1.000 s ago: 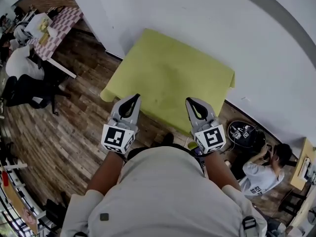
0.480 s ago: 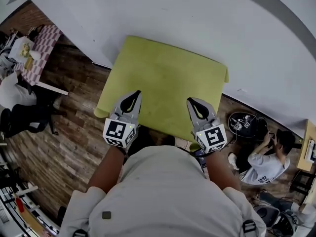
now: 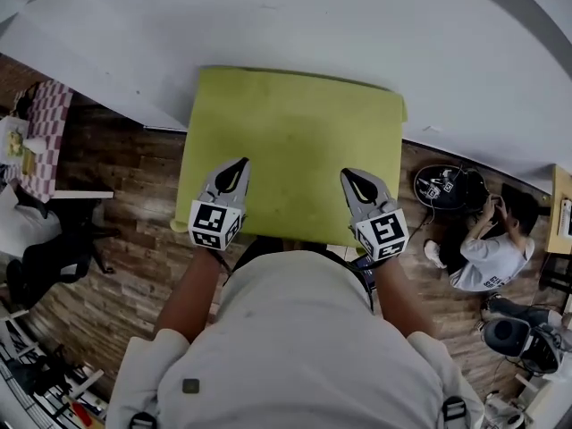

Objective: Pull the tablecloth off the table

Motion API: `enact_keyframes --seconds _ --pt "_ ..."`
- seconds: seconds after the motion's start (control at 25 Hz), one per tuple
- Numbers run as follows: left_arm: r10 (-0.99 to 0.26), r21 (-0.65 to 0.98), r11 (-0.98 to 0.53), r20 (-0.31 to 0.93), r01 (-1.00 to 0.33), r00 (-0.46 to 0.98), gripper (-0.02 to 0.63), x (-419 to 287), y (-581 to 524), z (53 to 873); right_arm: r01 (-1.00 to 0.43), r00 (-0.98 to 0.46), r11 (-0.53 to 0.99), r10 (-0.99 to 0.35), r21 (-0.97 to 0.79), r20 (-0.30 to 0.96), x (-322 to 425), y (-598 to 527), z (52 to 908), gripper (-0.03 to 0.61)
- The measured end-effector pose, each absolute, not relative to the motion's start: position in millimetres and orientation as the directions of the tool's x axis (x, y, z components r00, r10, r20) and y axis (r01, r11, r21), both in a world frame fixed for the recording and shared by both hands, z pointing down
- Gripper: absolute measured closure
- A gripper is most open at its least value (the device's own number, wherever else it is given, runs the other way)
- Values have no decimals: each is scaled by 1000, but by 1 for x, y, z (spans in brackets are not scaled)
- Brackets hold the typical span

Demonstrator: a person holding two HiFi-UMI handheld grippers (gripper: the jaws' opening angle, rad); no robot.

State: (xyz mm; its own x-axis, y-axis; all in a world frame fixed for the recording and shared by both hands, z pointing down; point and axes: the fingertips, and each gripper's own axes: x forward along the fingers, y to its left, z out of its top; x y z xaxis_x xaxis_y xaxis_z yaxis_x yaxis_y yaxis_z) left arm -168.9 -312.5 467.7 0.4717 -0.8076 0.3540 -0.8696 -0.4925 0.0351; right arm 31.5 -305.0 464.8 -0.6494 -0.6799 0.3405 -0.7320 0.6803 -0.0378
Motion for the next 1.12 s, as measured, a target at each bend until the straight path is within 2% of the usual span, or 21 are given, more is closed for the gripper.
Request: enact_keyframes --seconds 0.16,0.44,0.56,0.72,0.92,1.12 --pt "-761 83 -513 416 -854 497 607 -189 -324 503 -756 -619 651 -678 -69 396 24 -311 497 566" --pt "-663 137 -551 528 -823 531 555 -212 -326 568 -775 -569 624 -615 -105 545 10 -302 566 505" --pt "-618 156 -569 567 -807 545 540 -216 -322 591 -773 -575 607 -550 -183 605 6 -296 594 453" --pt "-543 174 -594 634 -786 550 489 -221 -313 628 -773 -553 599 -474 -209 685 6 -290 633 358" --pt "-412 179 -627 749 -758 518 406 -233 -289 682 -774 -490 603 -379 -192 785 11 -273 682 307" --pt "-339 198 -615 807 -763 483 369 -249 -280 720 -767 -417 617 -274 -174 867 18 -263 731 272"
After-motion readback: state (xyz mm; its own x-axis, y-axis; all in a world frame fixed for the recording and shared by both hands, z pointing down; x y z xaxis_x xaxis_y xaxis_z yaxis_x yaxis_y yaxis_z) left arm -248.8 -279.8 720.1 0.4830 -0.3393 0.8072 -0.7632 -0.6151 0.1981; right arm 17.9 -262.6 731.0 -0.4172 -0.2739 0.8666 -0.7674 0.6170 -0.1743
